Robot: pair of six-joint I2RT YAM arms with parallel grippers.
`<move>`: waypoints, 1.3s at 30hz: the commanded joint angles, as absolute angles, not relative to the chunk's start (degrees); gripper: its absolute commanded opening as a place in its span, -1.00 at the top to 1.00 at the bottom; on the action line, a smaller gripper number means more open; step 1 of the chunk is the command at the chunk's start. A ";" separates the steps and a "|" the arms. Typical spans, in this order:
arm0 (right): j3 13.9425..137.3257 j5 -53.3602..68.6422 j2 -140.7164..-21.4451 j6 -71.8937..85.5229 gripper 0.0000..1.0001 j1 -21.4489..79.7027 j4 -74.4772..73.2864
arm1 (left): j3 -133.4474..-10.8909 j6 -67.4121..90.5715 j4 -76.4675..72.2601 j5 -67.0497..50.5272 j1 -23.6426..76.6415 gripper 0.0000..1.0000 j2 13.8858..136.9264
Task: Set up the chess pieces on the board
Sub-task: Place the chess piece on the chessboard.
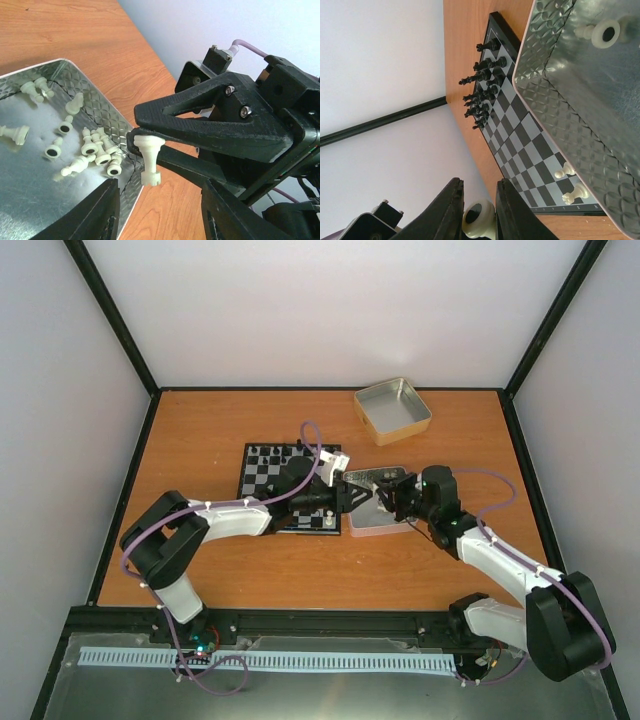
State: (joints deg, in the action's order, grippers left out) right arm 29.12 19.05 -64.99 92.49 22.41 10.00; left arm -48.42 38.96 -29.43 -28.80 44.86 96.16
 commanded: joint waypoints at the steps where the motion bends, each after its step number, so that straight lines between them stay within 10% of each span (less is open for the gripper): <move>1: 28.82 19.77 -63.87 94.87 0.63 21.77 10.99 | -49.88 42.81 -36.21 -30.22 45.62 0.12 98.03; 39: 30.85 21.48 -62.80 91.78 0.59 21.80 6.34 | -51.56 44.04 -36.49 -31.81 45.78 0.85 99.71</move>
